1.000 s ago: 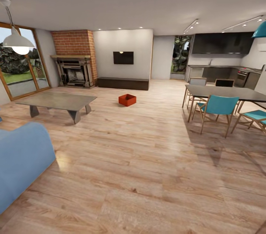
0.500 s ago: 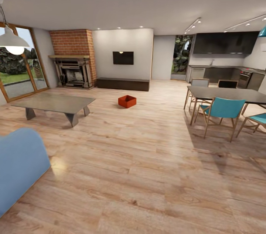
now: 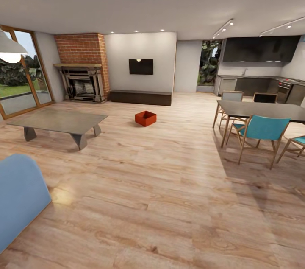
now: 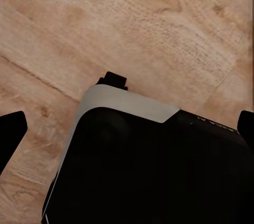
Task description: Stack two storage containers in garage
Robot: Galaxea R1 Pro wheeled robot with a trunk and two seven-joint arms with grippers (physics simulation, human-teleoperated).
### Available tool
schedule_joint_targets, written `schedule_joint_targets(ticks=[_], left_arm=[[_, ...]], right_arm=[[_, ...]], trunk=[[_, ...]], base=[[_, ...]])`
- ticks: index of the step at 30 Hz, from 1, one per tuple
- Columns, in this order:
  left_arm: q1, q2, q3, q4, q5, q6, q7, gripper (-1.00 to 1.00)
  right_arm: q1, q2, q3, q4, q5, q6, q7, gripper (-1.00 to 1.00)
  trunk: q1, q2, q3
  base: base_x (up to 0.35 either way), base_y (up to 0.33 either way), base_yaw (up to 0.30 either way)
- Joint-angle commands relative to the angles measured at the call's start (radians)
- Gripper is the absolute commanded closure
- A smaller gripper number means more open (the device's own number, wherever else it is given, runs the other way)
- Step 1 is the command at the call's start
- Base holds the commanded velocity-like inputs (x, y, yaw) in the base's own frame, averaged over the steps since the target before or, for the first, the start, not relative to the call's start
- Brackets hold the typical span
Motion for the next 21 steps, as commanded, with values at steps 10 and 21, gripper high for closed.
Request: schedule_joint_targets(ticks=[10,21], left_arm=[[-0.001,0.0,-0.002,0.0,0.005,-0.002,0.002,-1.0],[-0.001,0.0,-0.002,0.0,0.005,-0.002,0.003,-1.0]], right_arm=[[-0.001,0.001,0.008,0.003,-0.009,-0.006,-0.002,-1.0],[-0.001,0.0,0.008,0.003,-0.009,-0.006,-0.002,-1.0]], trunk=[[0.001,-0.001,-0.001],[0.001,-0.001,-0.001]], base=[[0.322,0.0,0.0],[0.322,0.0,0.0]])
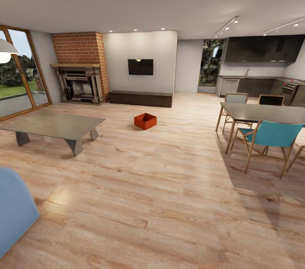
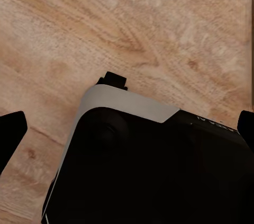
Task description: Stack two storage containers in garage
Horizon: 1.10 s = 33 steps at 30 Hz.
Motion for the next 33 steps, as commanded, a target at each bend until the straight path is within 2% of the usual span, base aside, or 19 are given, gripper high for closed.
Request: schedule_joint_targets(ticks=[1,33], left_arm=[[-0.001,0.0,-0.002,0.0,0.005,-0.002,0.003,-1.0],[-0.001,0.001,-0.002,0.0,0.005,-0.002,0.003,-1.0]], right_arm=[[-0.001,0.001,0.008,0.003,-0.009,-0.006,-0.002,-1.0],[-0.001,0.001,0.009,0.003,-0.009,-0.005,-0.002,-1.0]], trunk=[[0.001,-0.001,-0.001],[0.001,-0.001,-0.001]], base=[[0.322,0.0,0.0],[0.322,0.0,0.0]])
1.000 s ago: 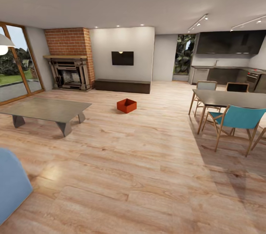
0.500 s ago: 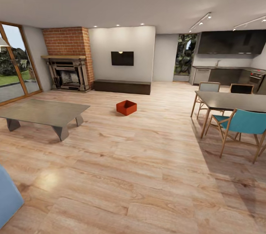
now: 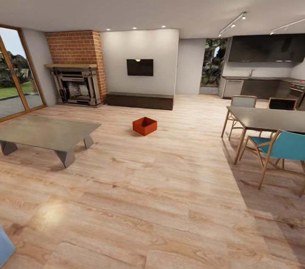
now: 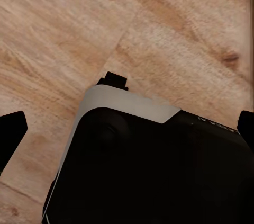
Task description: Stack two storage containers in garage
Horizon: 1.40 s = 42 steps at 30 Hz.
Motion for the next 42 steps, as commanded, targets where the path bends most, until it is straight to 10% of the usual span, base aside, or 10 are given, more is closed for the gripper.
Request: schedule_joint_targets(ticks=[1,42], left_arm=[[-0.001,0.0,-0.002,0.0,0.005,-0.002,0.003,-1.0],[-0.001,-0.003,-0.002,0.001,0.008,-0.003,0.003,-1.0]], right_arm=[[-0.001,0.0,0.008,0.003,-0.009,-0.006,-0.002,-1.0],[-0.001,0.001,0.008,0.003,-0.009,-0.006,-0.002,-1.0]], trunk=[[0.001,-0.001,-0.001],[0.001,-0.001,-0.001]], base=[[0.322,0.0,0.0],[0.322,0.0,0.0]])
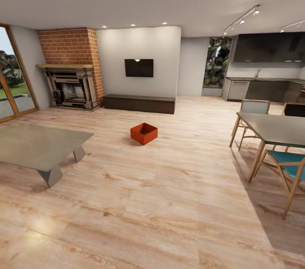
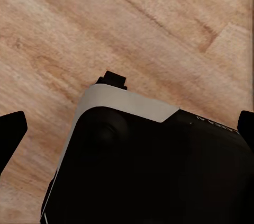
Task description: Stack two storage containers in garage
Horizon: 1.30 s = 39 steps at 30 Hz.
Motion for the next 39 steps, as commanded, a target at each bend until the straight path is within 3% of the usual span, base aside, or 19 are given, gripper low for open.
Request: schedule_joint_targets(ticks=[1,11,25,39], left_arm=[[-0.001,0.0,-0.002,0.0,0.005,-0.002,0.003,-1.0],[-0.001,0.001,-0.003,0.0,0.002,0.005,0.002,-1.0],[-0.001,0.0,-0.004,-0.001,0.001,0.009,0.001,-1.0],[-0.001,0.003,-0.003,-0.001,0.002,0.014,0.001,-1.0]], right_arm=[[-0.001,0.001,0.008,0.003,-0.009,-0.006,-0.002,-1.0],[-0.002,-0.005,0.015,0.003,-0.008,-0.002,0.0,-1.0],[-0.001,-0.007,0.012,0.005,-0.016,0.006,0.003,-1.0],[-0.001,-0.008,0.013,0.005,-0.007,0.005,0.006,-1.0]], trunk=[[0.001,-0.001,-0.001],[0.001,-0.001,-0.001],[0.001,-0.001,-0.001],[0.001,-0.001,-0.001]], base=[[0.322,0.0,0.0],[0.322,-0.035,-0.019],[0.322,-0.089,-0.233],[0.322,-0.002,-0.011]])
